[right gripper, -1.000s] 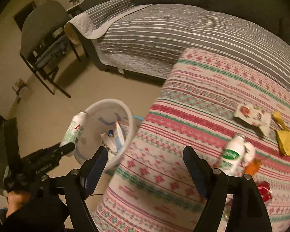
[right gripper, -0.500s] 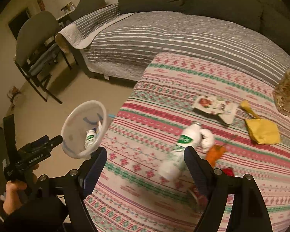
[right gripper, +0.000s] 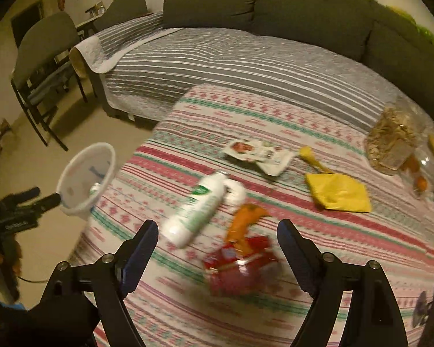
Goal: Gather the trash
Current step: 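Move both grippers back over the table toward the remaining trash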
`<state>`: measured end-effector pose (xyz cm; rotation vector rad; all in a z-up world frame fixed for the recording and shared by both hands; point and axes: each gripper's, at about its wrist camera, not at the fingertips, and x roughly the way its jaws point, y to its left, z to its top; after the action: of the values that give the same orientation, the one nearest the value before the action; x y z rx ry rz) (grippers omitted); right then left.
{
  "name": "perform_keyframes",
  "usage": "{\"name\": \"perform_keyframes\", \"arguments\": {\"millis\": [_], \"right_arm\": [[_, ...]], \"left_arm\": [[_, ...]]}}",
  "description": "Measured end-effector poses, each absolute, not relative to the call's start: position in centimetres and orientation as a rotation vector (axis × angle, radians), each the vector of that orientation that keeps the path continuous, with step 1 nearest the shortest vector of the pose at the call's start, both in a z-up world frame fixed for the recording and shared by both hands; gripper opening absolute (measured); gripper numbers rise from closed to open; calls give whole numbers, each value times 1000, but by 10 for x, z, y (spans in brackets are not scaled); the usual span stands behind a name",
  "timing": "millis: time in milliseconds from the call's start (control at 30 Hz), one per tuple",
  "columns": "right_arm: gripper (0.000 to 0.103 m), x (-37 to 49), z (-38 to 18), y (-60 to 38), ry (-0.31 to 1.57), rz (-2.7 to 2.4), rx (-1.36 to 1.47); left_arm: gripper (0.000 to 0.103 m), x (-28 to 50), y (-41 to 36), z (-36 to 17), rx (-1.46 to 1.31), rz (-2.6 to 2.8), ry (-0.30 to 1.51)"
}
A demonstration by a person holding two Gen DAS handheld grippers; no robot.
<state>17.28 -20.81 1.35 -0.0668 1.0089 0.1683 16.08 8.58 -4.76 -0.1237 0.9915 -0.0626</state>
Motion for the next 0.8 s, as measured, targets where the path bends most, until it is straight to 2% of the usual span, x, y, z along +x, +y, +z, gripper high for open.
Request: {"name": "perform_keyframes", "arguments": {"millis": [800], "right_arm": [[89,169,-22,-339,1076,-84,53]], "left_arm": [[100,171,9,-39,-62,-159,1033]]}}
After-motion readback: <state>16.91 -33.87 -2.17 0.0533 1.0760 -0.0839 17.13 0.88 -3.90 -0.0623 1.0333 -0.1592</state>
